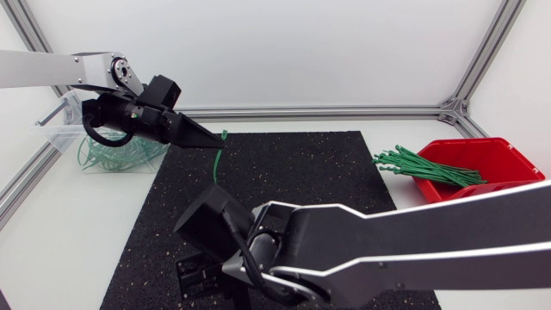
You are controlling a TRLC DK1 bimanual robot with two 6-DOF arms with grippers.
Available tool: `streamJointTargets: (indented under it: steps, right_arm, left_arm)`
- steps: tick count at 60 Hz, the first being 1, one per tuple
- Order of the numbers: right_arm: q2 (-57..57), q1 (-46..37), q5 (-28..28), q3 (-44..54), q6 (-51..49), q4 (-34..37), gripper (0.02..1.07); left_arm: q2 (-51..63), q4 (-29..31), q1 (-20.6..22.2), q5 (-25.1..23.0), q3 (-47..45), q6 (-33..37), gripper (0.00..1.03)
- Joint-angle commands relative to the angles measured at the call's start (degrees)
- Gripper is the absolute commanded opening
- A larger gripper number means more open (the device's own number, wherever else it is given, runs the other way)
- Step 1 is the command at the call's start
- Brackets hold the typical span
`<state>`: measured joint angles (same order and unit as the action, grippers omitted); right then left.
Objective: Take a green cable tie from the red box, thread the tail through the head to close it, then place it in the transparent bin on the left.
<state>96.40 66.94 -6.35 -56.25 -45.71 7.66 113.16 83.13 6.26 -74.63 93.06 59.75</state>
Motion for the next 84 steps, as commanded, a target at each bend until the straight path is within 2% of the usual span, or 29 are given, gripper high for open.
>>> streamJointTargets:
  steps: [1,10,22,28,44,57,61,65,77,84]
  right_arm:
    - [-3.85,-1.37,2.57,-2.37,6.60,3.33,0.07]
    - [-6.66,-6.56,14.08,-7.91,13.99,16.60,0.07]
    - [-13.08,-12.71,23.05,-8.09,21.54,23.63,0.07]
    - [-15.19,-16.14,32.19,-9.76,24.00,30.22,0.07]
    - [-22.48,-15.43,30.70,-5.19,31.39,28.90,0.07]
    - [-22.57,-14.47,31.40,-2.99,30.68,27.85,0.07]
    - [-21.43,-15.08,32.98,-5.10,31.74,31.01,0.07]
    - [-19.50,-16.40,35.18,-7.74,33.15,37.43,0.07]
    - [-22.04,-16.40,37.02,-7.56,33.58,38.57,0.07]
    - [-21.08,-15.78,34.83,-7.38,35.61,39.01,0.07]
  left_arm:
    - [-2.25,1.33,1.38,-0.96,0.46,-0.86,0.03]
    - [-3.30,1.24,3.76,-2.27,0.81,-1.74,0.03]
    - [-5.06,1.15,5.43,-3.77,1.25,-2.44,0.03]
    - [-6.11,1.15,6.13,-4.65,1.34,-2.70,0.03]
    - [-7.26,-0.43,7.62,-5.61,0.72,-2.79,0.03]
    - [-9.72,-8.07,7.10,-7.81,-4.02,-2.79,0.04]
    - [-9.80,-9.22,6.48,-8.43,-4.90,-2.79,0.03]
    - [-10.77,-10.27,6.04,-8.87,-6.22,-2.79,0.04]
    - [-12.27,-12.73,6.04,-8.95,-8.59,-2.79,0.03]
    - [-12.18,-14.40,6.04,-8.87,-9.38,-2.79,0.03]
